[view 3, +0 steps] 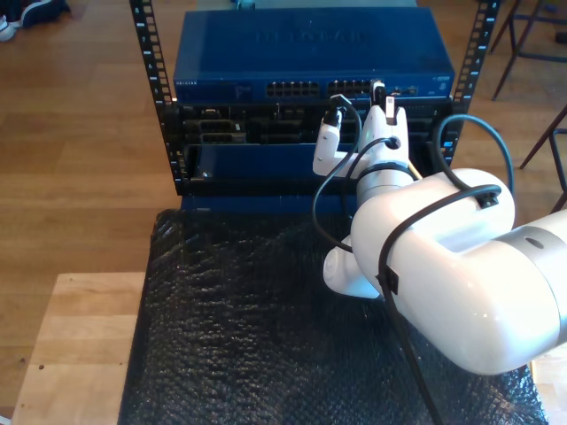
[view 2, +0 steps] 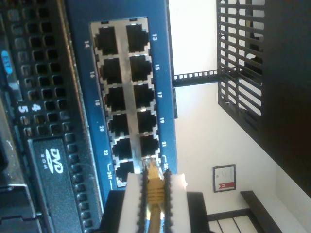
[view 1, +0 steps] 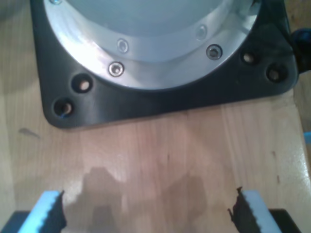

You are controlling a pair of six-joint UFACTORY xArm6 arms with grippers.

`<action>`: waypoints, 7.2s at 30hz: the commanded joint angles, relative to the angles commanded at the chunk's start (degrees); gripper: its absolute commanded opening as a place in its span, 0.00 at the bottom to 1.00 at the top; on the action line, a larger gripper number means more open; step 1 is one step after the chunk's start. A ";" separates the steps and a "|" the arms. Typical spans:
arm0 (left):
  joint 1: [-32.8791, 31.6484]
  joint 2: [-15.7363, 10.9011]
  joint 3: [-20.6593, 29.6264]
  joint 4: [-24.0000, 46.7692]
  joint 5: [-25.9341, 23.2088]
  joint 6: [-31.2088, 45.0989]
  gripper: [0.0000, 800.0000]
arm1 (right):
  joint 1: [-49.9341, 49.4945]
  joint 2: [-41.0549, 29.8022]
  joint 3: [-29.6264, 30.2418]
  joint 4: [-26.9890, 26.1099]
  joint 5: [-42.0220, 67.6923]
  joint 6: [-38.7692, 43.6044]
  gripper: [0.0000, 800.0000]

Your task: Grab the cable and plug it in

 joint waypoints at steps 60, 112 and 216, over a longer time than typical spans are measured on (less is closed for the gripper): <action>0.00 0.00 0.00 0.00 0.00 0.00 1.00 | -0.09 -8.00 7.38 -0.18 8.26 0.44 0.35; 0.00 0.00 -0.09 0.00 0.00 0.00 1.00 | -14.59 -47.56 26.46 -6.24 55.56 0.79 0.76; 0.00 0.00 0.00 0.00 0.00 0.00 1.00 | -104.88 -84.13 62.42 -27.78 135.47 -80.35 1.00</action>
